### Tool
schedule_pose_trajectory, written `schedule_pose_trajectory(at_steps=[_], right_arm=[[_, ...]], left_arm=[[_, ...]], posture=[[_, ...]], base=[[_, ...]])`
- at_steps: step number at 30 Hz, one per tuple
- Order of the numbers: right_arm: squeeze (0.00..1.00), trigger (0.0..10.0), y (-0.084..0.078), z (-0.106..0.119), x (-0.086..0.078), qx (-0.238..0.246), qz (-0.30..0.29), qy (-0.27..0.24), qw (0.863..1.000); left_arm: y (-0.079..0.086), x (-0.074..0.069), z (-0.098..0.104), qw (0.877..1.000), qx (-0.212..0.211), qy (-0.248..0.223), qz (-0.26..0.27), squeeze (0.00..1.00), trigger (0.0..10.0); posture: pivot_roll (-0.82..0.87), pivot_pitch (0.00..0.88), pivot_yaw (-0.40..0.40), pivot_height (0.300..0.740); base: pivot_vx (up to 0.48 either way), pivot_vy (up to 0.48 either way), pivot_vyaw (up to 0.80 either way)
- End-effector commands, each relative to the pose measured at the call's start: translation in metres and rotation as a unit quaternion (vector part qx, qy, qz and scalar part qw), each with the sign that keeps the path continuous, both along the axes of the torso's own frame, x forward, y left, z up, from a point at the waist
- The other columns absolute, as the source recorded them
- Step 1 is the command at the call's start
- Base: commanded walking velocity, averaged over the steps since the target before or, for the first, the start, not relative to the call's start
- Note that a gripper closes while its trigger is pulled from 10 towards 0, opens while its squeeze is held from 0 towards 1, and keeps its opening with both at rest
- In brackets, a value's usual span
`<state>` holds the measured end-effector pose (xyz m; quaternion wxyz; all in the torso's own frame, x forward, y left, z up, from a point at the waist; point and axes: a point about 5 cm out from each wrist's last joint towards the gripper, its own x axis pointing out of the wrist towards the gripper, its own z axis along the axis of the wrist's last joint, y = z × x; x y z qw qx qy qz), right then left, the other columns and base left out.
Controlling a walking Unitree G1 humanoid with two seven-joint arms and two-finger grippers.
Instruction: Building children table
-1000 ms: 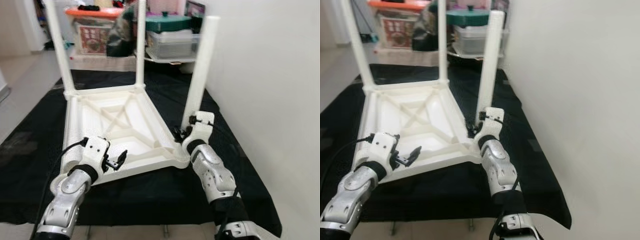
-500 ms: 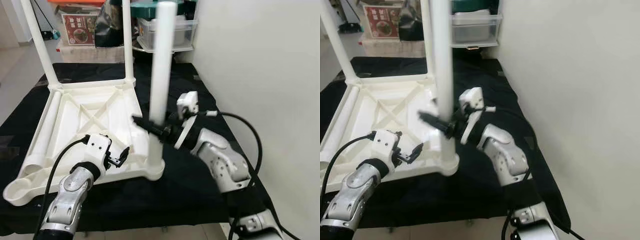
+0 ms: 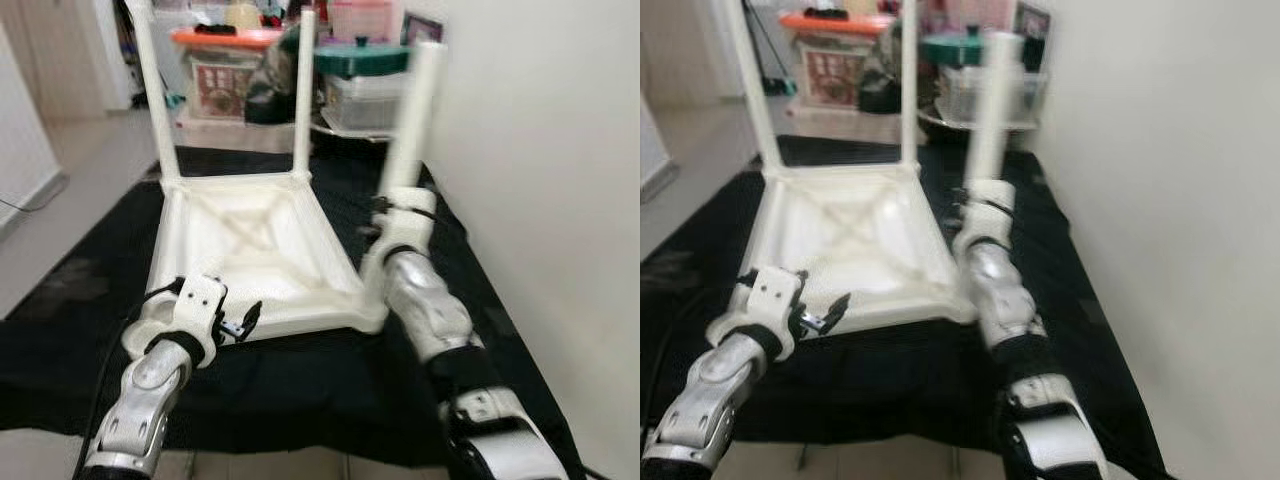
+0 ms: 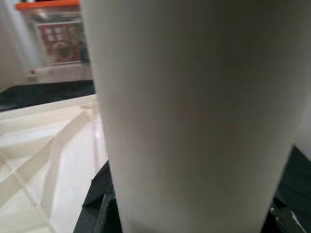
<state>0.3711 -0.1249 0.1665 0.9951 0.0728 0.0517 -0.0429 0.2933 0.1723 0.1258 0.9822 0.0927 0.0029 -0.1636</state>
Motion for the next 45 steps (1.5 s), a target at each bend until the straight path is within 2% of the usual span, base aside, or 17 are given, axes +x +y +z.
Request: schedule_pose_trajectory(at_steps=[1,4,5,6,10,11,12,16,19,25,26,28,30,31,33,38,45], right_arm=[[0.0,10.0,0.003,-0.049,-0.015,0.029,0.005,0.111,0.993],[0.0,10.0,0.022,-0.038,-0.02,0.036,0.077,0.07,0.994],[0.68,10.0,0.031,-0.03,-0.023,0.049,0.108,0.043,0.992],[1.0,10.0,0.038,-0.022,-0.025,0.063,0.141,0.019,0.988],[1.0,10.0,0.045,-0.015,-0.024,0.073,0.157,0.003,0.985],[0.33,10.0,0.048,-0.006,-0.022,0.076,0.175,-0.013,0.981],[0.0,10.0,0.05,0.006,-0.022,0.084,0.209,-0.038,0.974],[0.0,10.0,0.051,0.024,-0.025,0.085,0.275,-0.081,0.954],[0.0,10.0,0.057,0.041,-0.05,0.057,0.442,-0.147,0.883],[0.0,9.8,0.063,0.037,-0.061,0.037,0.498,-0.15,0.853],[0.0,9.8,0.063,0.037,-0.061,0.037,0.498,-0.15,0.853],[0.0,1.1,0.064,0.027,-0.055,0.03,0.474,-0.134,0.869],[0.0,0.0,0.062,0.02,-0.047,0.03,0.434,-0.104,0.894],[0.0,0.0,0.052,0.006,-0.033,0.028,0.328,-0.046,0.943],[0.0,0.0,0.044,-0.004,-0.026,0.024,0.254,-0.003,0.967],[0.0,0.0,0.04,-0.027,-0.035,0.01,0.203,0.042,0.978],[0.0,1.1,-0.015,-0.057,-0.035,-0.022,-0.095,0.128,0.987]], left_arm=[[-0.004,0.002,-0.001,1.0,-0.001,0.001,-0.007,0.0,10.0],[-0.005,0.002,-0.002,1.0,-0.001,0.002,-0.007,0.0,10.0],[-0.006,0.002,-0.002,1.0,-0.002,0.003,-0.009,0.0,10.0],[-0.006,0.002,-0.002,1.0,-0.002,0.003,-0.01,0.0,10.0],[-0.007,0.002,-0.002,1.0,-0.003,0.003,-0.011,0.0,10.0],[-0.007,0.002,-0.002,1.0,-0.003,0.003,-0.011,0.0,10.0],[-0.007,0.002,-0.003,1.0,-0.003,0.004,-0.012,0.0,10.0],[-0.008,0.002,-0.003,1.0,-0.004,0.005,-0.014,0.0,10.0],[-0.009,0.003,-0.002,1.0,-0.005,0.004,-0.02,0.0,10.0],[-0.005,0.0,0.0,1.0,-0.005,0.004,-0.021,0.0,10.0],[-0.005,0.0,0.0,1.0,-0.005,0.004,-0.021,0.0,10.0],[-0.003,-0.001,-0.003,1.0,-0.001,0.007,-0.019,0.0,10.0],[-0.003,0.0,-0.004,1.0,0.0,0.008,-0.017,0.0,10.0],[-0.006,0.001,-0.003,1.0,-0.002,0.006,-0.017,0.0,10.0],[-0.007,0.001,-0.001,1.0,-0.004,0.004,-0.018,0.0,10.0],[-0.008,-0.001,-0.003,1.0,-0.006,0.005,-0.018,0.0,10.0],[-0.007,0.003,-0.002,1.0,-0.004,0.002,-0.013,0.0,10.0]], posture=[[0.11,0.0,-0.054,0.74],[0.1,0.0,-0.053,0.74],[0.1,0.0,-0.054,0.74],[0.09,0.0,-0.052,0.74],[0.09,0.0,-0.052,0.74],[0.09,0.0,-0.051,0.74],[0.08,0.0,-0.042,0.74],[0.08,0.0,-0.039,0.74],[0.09,0.0,-0.038,0.74],[0.09,0.0,-0.04,0.74],[0.09,0.0,-0.04,0.74],[0.09,0.0,-0.047,0.74],[0.09,0.0,-0.05,0.74],[0.1,0.0,-0.056,0.74],[0.1,0.0,-0.056,0.74],[0.1,0.0,-0.051,0.74],[0.1,0.0,-0.051,0.74]], base=[[0.0,0.0,0.0],[0.0,0.0,0.0],[0.0,0.0,0.0],[0.0,0.0,0.0],[0.0,0.0,0.0],[0.0,0.0,0.0],[0.0,0.0,0.0],[0.0,0.0,0.0],[0.0,0.0,0.0],[0.0,0.0,0.0],[0.0,0.0,0.0],[0.0,0.0,0.0],[0.0,0.0,0.0],[0.0,0.0,0.0],[0.0,0.0,0.0],[0.0,0.0,0.0],[0.0,0.0,0.0]])
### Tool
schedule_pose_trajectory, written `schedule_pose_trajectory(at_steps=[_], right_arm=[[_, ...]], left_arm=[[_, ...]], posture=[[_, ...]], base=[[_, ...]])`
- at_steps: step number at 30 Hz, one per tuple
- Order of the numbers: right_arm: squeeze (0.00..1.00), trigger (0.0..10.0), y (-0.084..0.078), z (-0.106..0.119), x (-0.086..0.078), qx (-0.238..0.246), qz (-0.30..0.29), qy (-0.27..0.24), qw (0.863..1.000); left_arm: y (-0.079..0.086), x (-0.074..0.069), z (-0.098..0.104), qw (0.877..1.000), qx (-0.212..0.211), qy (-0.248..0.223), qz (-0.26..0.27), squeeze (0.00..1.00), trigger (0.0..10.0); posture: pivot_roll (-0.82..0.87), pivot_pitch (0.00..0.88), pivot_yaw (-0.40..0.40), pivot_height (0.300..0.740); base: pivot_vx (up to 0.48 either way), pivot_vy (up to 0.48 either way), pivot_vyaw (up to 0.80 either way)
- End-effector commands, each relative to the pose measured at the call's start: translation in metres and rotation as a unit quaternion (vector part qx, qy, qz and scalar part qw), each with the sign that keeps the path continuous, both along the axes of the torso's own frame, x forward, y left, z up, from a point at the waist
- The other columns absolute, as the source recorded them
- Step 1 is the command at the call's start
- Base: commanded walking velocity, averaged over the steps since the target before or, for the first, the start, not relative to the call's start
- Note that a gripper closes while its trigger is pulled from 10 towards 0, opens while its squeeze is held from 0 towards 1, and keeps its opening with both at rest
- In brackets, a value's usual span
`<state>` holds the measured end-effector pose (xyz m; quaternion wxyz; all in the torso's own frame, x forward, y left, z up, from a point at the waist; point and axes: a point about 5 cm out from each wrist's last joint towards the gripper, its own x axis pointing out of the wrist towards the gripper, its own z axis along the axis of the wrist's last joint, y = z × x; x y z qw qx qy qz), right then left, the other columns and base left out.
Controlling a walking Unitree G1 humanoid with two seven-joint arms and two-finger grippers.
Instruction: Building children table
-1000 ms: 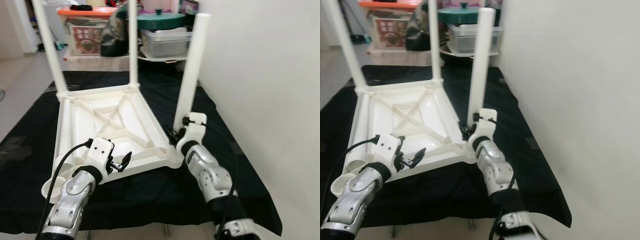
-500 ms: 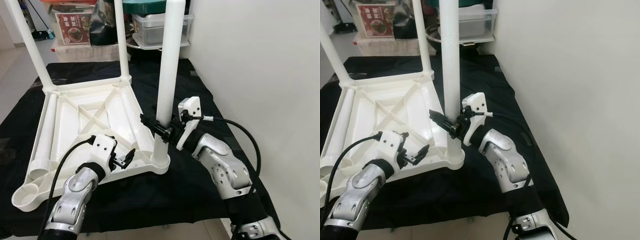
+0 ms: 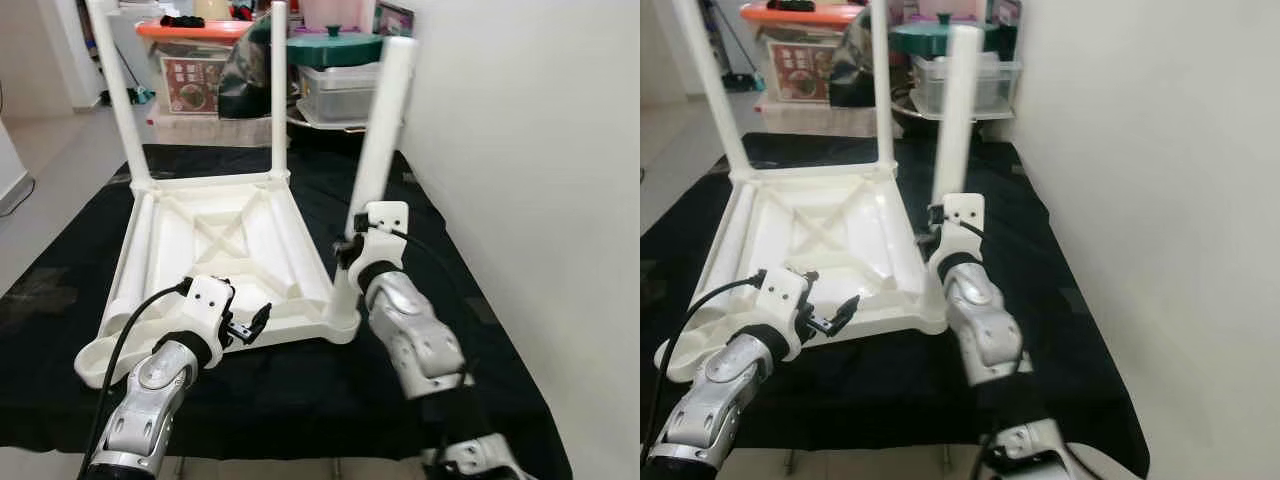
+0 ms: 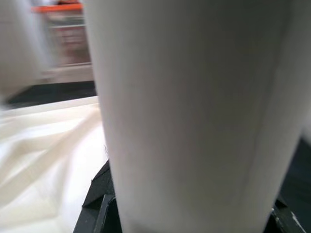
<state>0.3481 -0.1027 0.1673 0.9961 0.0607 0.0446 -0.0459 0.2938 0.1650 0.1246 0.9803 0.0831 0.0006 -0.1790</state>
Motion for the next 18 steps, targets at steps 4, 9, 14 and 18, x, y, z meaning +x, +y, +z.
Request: schedule_pose_trajectory(at_steps=[4,9,14,18], right_arm=[[0.0,10.0,-0.035,-0.043,-0.009,-0.017,-0.081,0.102,0.991],[1.0,10.0,-0.006,-0.016,-0.009,-0.013,0.018,0.026,0.999],[1.0,10.0,0.009,0.0,-0.007,-0.004,0.068,-0.008,0.998],[0.0,10.0,0.016,0.018,-0.009,0.037,0.194,-0.05,0.979]], left_arm=[[-0.005,0.001,0.0,1.0,0.003,0.001,-0.006,0.0,10.0],[-0.001,0.003,0.0,1.0,0.007,-0.001,0.0,0.0,10.0],[-0.001,0.001,0.0,1.0,0.004,0.0,0.0,0.0,10.0],[0.0,0.0,-0.003,1.0,0.004,0.004,-0.001,0.0,10.0]], posture=[[0.09,0.0,-0.048,0.74],[0.1,0.0,-0.057,0.74],[0.1,0.0,-0.056,0.74],[0.09,0.0,-0.05,0.74]], base=[[0.0,0.0,0.0],[0.0,0.0,0.0],[0.0,0.0,0.0],[0.0,0.0,0.0]])
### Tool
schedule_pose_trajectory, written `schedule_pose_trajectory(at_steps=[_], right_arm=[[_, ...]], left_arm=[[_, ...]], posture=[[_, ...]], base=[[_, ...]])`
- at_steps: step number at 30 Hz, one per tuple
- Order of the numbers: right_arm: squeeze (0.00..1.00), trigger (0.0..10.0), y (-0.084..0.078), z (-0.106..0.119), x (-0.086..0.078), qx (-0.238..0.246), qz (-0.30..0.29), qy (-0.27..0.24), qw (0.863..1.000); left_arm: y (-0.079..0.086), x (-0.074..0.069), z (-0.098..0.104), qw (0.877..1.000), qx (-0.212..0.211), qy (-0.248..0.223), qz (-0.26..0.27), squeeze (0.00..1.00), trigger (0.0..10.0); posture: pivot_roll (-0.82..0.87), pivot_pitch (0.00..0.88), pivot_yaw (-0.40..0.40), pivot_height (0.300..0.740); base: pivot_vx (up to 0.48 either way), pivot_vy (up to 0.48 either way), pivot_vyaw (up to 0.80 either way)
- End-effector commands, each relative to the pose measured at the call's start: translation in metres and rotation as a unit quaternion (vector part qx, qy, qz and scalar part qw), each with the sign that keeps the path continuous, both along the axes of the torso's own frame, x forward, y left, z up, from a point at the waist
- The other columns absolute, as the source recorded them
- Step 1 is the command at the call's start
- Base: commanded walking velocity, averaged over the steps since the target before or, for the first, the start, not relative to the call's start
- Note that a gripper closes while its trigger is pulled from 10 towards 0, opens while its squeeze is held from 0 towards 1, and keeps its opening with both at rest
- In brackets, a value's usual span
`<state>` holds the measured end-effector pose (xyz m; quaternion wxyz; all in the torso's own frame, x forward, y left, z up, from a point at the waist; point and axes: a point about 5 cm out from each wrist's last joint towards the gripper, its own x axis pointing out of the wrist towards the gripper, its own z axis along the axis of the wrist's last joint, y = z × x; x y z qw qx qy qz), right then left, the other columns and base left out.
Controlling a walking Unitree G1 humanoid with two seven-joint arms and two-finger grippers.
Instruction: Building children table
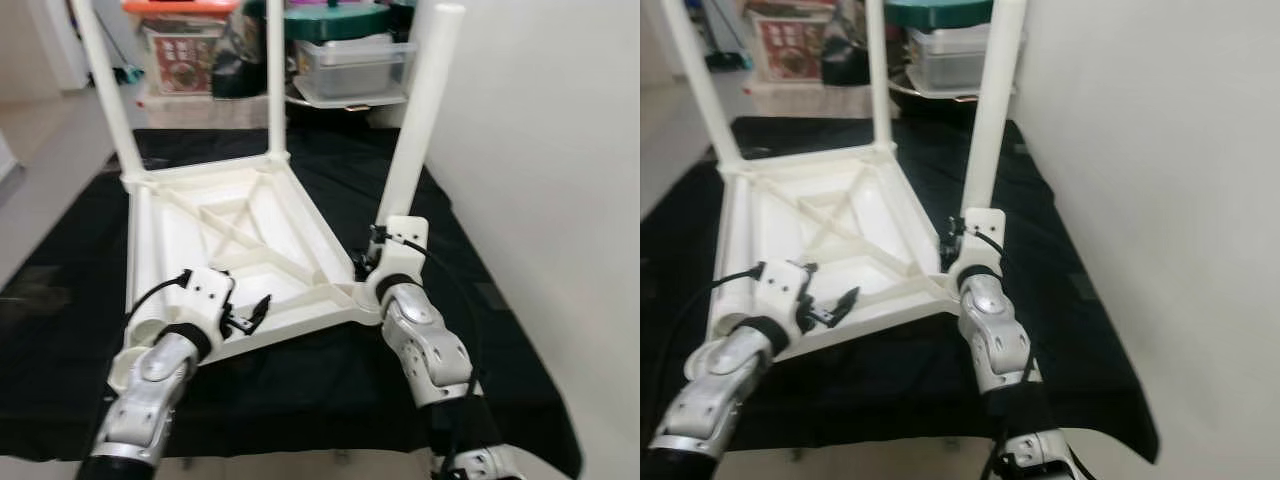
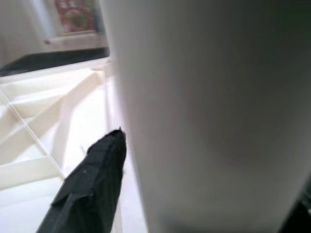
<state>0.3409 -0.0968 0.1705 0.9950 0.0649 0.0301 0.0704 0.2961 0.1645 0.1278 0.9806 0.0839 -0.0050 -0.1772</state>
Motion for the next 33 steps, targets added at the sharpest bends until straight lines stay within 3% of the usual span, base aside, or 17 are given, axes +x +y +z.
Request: schedule_pose_trajectory(at_steps=[1,3,6,8,11,16,17,18,19,20,22,23,24,27,28,31,33], right_arm=[[0.0,10.0,0.01,0.015,-0.001,0.03,0.081,-0.026,0.996],[0.0,10.0,0.011,0.026,-0.007,0.04,0.165,-0.054,0.984],[0.0,10.0,0.01,0.05,-0.031,0.03,0.372,-0.132,0.918],[0.0,10.0,0.01,0.05,-0.031,0.03,0.372,-0.132,0.918],[0.0,10.0,0.024,0.047,-0.055,0.016,0.502,-0.13,0.855],[0.0,10.0,0.042,0.033,-0.062,-0.012,0.533,-0.123,0.837],[0.0,8.4,0.045,0.03,-0.062,-0.014,0.534,-0.122,0.836],[0.0,3.8,0.048,0.028,-0.06,-0.015,0.526,-0.119,0.842],[0.0,3.8,0.048,0.028,-0.06,-0.015,0.526,-0.119,0.842],[0.0,0.0,0.048,0.025,-0.054,-0.018,0.501,-0.111,0.858],[0.0,0.0,0.044,0.018,-0.037,-0.03,0.426,-0.085,0.9],[0.0,0.0,0.044,0.018,-0.037,-0.03,0.426,-0.085,0.9],[0.0,0.0,0.037,0.011,-0.02,-0.041,0.342,-0.044,0.938],[0.0,0.0,0.025,0.002,-0.004,-0.046,0.244,0.0,0.969],[0.0,0.0,0.0,-0.011,0.009,-0.047,0.107,0.045,0.992],[0.0,0.0,-0.036,-0.029,0.008,-0.042,-0.076,0.091,0.992],[0.0,0.0,-0.041,-0.031,0.002,-0.054,-0.106,0.087,0.989]], left_arm=[[0.0,-0.003,-0.006,1.0,0.004,0.009,-0.002,0.0,10.0],[-0.001,-0.002,-0.006,1.0,0.004,0.009,-0.004,0.0,10.0],[-0.003,0.002,-0.003,1.0,0.004,0.005,-0.006,0.0,10.0],[-0.003,0.002,-0.003,1.0,0.004,0.005,-0.006,0.0,10.0],[-0.003,0.002,-0.003,1.0,0.004,0.004,-0.003,0.0,10.0],[0.003,-0.002,-0.006,1.0,0.006,0.008,0.007,0.0,10.0],[0.004,-0.003,-0.006,1.0,0.007,0.009,0.008,0.0,10.0],[0.005,-0.003,-0.006,1.0,0.007,0.009,0.009,0.0,10.0],[0.005,-0.003,-0.006,1.0,0.007,0.009,0.009,0.0,10.0],[0.004,-0.003,-0.006,1.0,0.007,0.008,0.009,0.0,10.0],[0.003,-0.001,-0.006,1.0,0.007,0.008,0.007,0.0,10.0],[0.003,-0.001,-0.006,1.0,0.007,0.008,0.007,0.0,10.0],[0.002,-0.001,-0.006,1.0,0.008,0.008,0.006,0.0,10.0],[0.002,0.0,-0.006,1.0,0.008,0.007,0.006,0.0,10.0],[0.001,0.0,-0.005,1.0,0.007,0.006,0.005,0.0,10.0],[0.003,0.0,-0.005,1.0,0.008,0.006,0.006,0.0,10.0],[0.003,-0.001,-0.006,1.0,0.008,0.008,0.006,0.0,10.0]], posture=[[0.09,0.0,-0.05,0.74],[0.08,0.0,-0.048,0.74],[0.08,0.0,-0.049,0.74],[0.08,0.0,-0.049,0.74],[0.1,0.0,-0.065,0.74],[0.11,0.0,-0.073,0.74],[0.11,0.0,-0.073,0.74],[0.12,0.0,-0.075,0.74],[0.12,0.0,-0.075,0.74],[0.11,0.0,-0.069,0.74],[0.11,0.0,-0.066,0.74],[0.11,0.0,-0.066,0.74],[0.11,0.0,-0.066,0.74],[0.11,0.0,-0.065,0.74],[0.11,0.0,-0.065,0.74],[0.1,0.0,-0.06,0.74],[0.1,0.0,-0.056,0.74]], base=[[0.0,0.0,0.0],[0.0,0.0,0.0],[0.0,0.0,0.0],[0.0,0.0,0.0],[0.0,0.0,0.0],[0.0,0.0,0.0],[0.0,0.0,0.0],[0.0,0.0,0.0],[0.0,0.0,0.0],[0.0,0.0,0.0],[0.0,0.0,0.0],[0.0,0.0,0.0],[0.0,0.0,0.0],[0.0,0.0,0.0],[0.0,0.0,0.0],[0.0,0.0,0.0],[0.0,0.0,0.0]])
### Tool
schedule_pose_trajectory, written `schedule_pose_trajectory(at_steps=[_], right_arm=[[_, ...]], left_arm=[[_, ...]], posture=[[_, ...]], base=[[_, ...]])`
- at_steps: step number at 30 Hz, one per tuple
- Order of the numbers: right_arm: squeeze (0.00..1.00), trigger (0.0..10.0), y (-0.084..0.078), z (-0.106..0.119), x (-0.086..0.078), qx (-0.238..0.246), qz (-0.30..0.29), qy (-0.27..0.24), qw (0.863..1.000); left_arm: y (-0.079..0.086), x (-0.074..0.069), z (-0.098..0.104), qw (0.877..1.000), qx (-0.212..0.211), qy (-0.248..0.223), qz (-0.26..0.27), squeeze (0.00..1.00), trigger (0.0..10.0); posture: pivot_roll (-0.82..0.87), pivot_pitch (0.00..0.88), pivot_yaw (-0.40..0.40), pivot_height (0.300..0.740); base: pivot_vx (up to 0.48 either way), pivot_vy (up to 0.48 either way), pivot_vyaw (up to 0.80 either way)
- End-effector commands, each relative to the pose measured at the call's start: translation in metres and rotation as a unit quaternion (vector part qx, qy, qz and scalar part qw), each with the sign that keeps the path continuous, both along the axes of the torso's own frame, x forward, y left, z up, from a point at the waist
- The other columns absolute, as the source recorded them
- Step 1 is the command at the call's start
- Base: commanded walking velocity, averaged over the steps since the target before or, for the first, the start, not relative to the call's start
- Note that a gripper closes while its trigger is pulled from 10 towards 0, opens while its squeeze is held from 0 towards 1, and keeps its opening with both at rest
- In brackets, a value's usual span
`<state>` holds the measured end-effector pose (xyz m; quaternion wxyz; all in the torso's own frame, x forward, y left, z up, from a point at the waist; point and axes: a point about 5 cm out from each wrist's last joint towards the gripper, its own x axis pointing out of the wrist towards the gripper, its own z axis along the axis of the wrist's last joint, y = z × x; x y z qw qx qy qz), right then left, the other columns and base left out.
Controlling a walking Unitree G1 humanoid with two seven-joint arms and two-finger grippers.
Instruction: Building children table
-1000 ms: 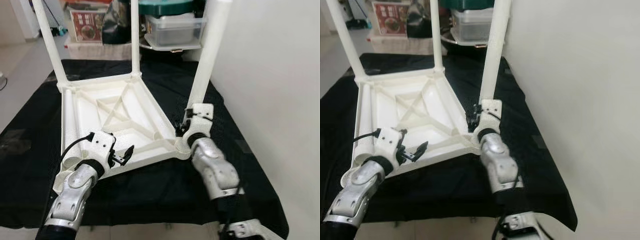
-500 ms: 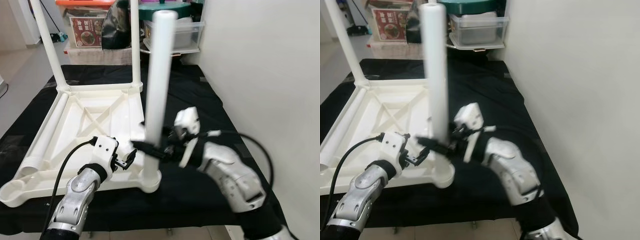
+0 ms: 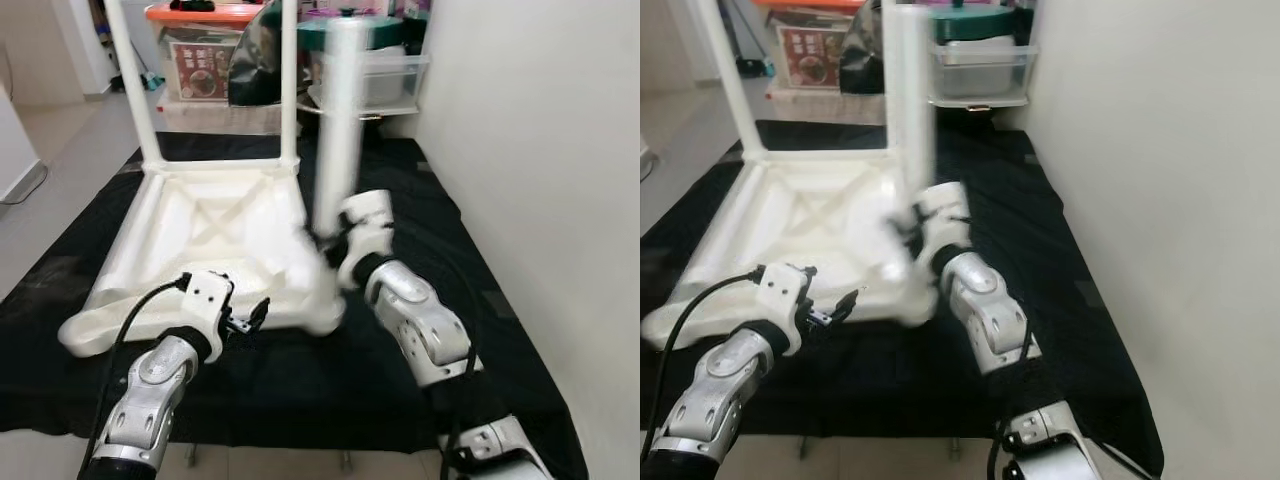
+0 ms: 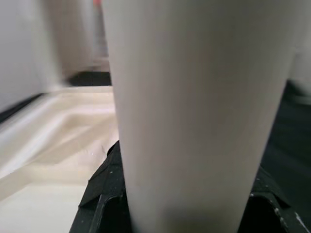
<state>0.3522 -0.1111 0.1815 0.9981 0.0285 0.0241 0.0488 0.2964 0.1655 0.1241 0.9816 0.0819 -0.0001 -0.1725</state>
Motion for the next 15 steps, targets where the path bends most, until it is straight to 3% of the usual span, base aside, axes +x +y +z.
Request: schedule_pose_trajectory(at_steps=[1,2,3,5,6,7,8,12,13,15], right_arm=[[0.0,0.0,-0.027,-0.042,-0.009,-0.015,-0.089,0.091,0.992],[0.0,5.7,-0.02,-0.044,-0.016,-0.019,-0.074,0.094,0.993],[0.0,10.0,-0.012,-0.041,-0.021,-0.027,-0.045,0.082,0.995],[0.0,10.0,-0.005,-0.038,-0.024,-0.029,-0.028,0.073,0.996],[0.36,10.0,0.0,-0.033,-0.025,-0.011,-0.004,0.056,0.998],[0.36,10.0,0.0,-0.033,-0.025,-0.011,-0.004,0.056,0.998],[1.0,10.0,0.003,-0.027,-0.023,0.001,0.012,0.037,0.999],[1.0,10.0,0.009,-0.013,-0.017,0.018,0.052,0.012,0.998],[0.0,10.0,0.011,-0.001,-0.013,0.03,0.075,-0.012,0.997],[0.0,10.0,0.02,0.023,-0.014,0.051,0.173,-0.067,0.981]], left_arm=[[0.002,-0.001,-0.002,1.0,0.01,0.003,0.001,0.0,10.0],[0.0,-0.001,-0.002,1.0,0.008,0.004,-0.001,0.0,10.0],[-0.002,0.0,-0.002,1.0,0.006,0.003,-0.005,0.0,10.0],[-0.004,0.001,-0.002,1.0,0.005,0.003,-0.007,0.0,10.0],[-0.005,0.002,-0.002,1.0,0.005,0.004,-0.009,0.0,10.0],[-0.005,0.002,-0.002,1.0,0.005,0.004,-0.009,0.0,10.0],[-0.007,0.003,-0.002,1.0,0.005,0.003,-0.011,0.0,10.0],[-0.005,0.004,0.0,1.0,0.005,0.001,-0.012,0.0,10.0],[-0.003,0.004,0.001,1.0,0.006,0.0,-0.011,0.0,10.0],[0.001,0.004,-0.001,1.0,0.008,0.001,-0.007,0.0,10.0]], posture=[[0.1,0.0,-0.056,0.74],[0.09,0.0,-0.054,0.74],[0.08,0.0,-0.044,0.74],[0.08,0.0,-0.042,0.74],[0.08,0.0,-0.039,0.74],[0.08,0.0,-0.039,0.74],[0.08,0.0,-0.04,0.74],[0.08,0.0,-0.042,0.74],[0.08,0.0,-0.042,0.74],[0.08,0.0,-0.046,0.74]], base=[[0.0,0.0,0.0],[0.0,0.0,0.0],[0.0,0.0,0.0],[0.0,0.0,0.0],[0.0,0.0,0.0],[0.0,0.0,0.0],[0.0,0.0,0.0],[0.0,0.0,0.0],[0.0,0.0,0.0],[0.0,0.0,0.0]])
